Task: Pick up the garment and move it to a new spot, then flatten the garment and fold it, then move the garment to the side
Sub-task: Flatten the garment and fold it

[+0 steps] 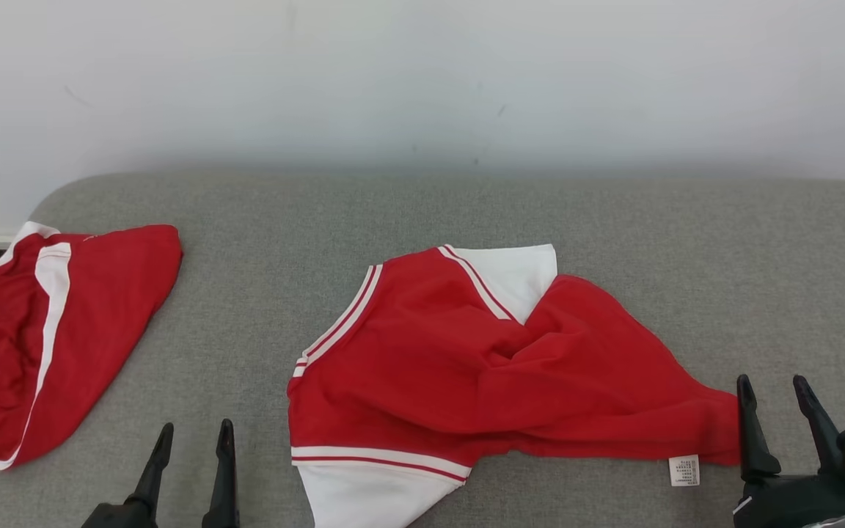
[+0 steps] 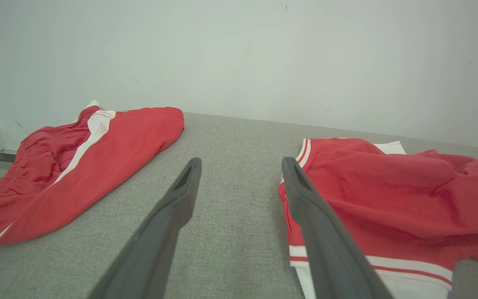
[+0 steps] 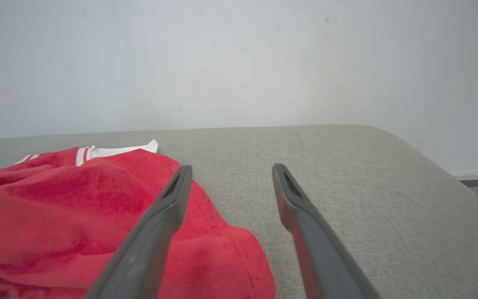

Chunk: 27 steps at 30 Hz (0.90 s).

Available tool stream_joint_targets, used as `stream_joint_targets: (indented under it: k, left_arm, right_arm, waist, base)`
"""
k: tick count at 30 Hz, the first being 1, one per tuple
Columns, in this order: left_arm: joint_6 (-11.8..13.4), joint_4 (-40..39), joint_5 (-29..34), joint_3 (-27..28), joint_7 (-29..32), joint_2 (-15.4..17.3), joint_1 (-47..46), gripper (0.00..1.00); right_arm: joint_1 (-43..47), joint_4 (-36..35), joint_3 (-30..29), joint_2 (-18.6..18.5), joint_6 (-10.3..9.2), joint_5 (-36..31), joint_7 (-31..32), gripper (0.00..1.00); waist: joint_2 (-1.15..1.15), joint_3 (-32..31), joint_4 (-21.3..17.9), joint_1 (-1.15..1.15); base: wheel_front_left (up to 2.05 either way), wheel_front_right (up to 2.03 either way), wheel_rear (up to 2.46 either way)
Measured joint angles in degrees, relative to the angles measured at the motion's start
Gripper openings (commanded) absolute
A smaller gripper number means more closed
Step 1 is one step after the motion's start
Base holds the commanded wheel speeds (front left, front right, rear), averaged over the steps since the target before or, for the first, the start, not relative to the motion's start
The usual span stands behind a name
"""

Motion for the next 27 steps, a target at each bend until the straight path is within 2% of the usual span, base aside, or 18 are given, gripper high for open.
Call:
stream_joint_targets:
  k: [15,27]
  left_arm:
    - [0.00,-3.27,1.38,2.34,0.00,0.59,1.84,1.00]
    - [0.00,-4.93,2.67,3.21,0.00,0.30,2.55,1.00]
  right_arm:
    - [7.39,-14.35,-1.86,6.12,0.00,-1.89,-0.01,1.00]
    - [9.48,-18.29,-0.33,7.48,0.00,-1.81,-0.01,1.00]
  waist:
    - [0.00,-2.10,-0.75,0.00]
    - [0.00,-2.14,-0.80,0.00]
  base:
    - [0.00,0.00,0.00]
    - [0.00,0.00,0.00]
